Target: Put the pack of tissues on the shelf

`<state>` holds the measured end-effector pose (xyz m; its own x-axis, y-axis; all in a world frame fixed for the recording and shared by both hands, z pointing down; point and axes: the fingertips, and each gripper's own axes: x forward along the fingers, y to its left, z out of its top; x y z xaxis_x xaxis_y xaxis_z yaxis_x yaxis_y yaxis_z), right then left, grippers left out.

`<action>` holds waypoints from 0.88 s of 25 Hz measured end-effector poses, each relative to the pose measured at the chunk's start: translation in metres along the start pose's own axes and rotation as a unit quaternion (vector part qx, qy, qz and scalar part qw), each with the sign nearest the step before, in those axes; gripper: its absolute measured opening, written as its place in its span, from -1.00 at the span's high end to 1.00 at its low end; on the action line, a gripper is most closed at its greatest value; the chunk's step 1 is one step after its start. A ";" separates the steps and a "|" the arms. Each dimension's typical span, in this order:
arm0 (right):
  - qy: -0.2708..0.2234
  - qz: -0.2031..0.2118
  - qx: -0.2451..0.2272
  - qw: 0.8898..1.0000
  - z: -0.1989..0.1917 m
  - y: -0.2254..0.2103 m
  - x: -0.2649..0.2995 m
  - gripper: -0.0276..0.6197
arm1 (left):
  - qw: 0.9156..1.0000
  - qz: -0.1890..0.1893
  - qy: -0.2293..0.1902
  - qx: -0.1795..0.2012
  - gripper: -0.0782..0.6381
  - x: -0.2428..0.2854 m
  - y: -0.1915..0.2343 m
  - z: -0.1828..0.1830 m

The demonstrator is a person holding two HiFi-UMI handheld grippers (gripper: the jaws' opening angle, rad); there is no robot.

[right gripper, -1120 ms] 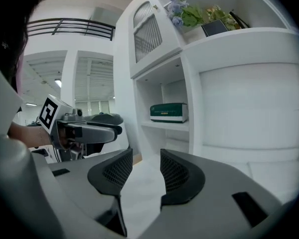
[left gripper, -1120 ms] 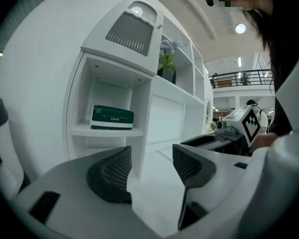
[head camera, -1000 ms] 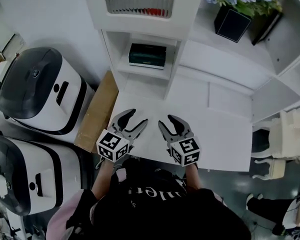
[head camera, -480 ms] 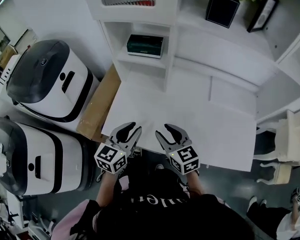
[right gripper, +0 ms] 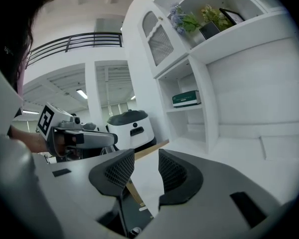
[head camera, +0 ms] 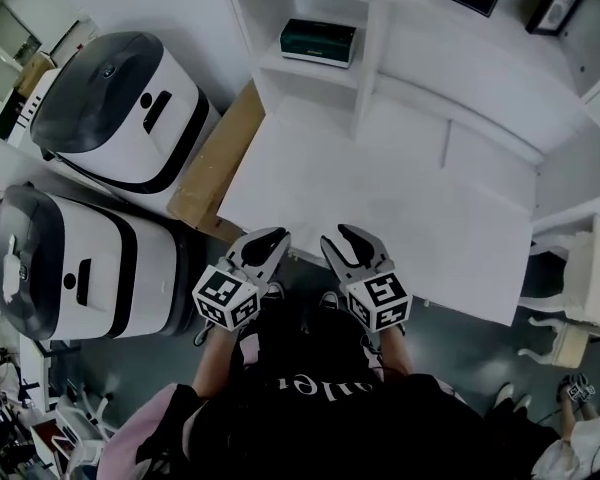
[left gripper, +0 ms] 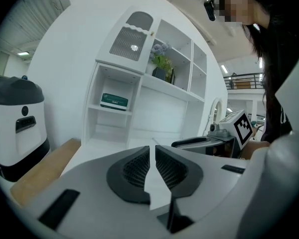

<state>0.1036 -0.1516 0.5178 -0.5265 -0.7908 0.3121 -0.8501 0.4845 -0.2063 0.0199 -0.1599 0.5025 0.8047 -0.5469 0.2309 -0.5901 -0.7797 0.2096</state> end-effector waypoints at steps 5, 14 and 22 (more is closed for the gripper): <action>-0.009 -0.002 0.000 1.000 0.002 0.024 -0.002 0.46 | 1.000 -0.016 -0.006 0.003 0.67 -0.021 -0.007 0.000; -0.033 -0.021 0.000 0.999 0.006 0.088 -0.007 0.65 | 1.000 -0.029 -0.011 0.005 0.67 -0.100 0.001 -0.009; -0.034 -0.046 -0.009 0.998 0.000 0.137 -0.011 0.69 | 0.999 -0.040 -0.002 0.003 0.67 -0.154 0.021 -0.027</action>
<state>-0.0077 -0.0765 0.4864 -0.4444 -0.8556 0.2657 -0.8954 0.4144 -0.1632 -0.1185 -0.0837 0.4965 0.8490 -0.4846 0.2107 -0.5242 -0.8224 0.2210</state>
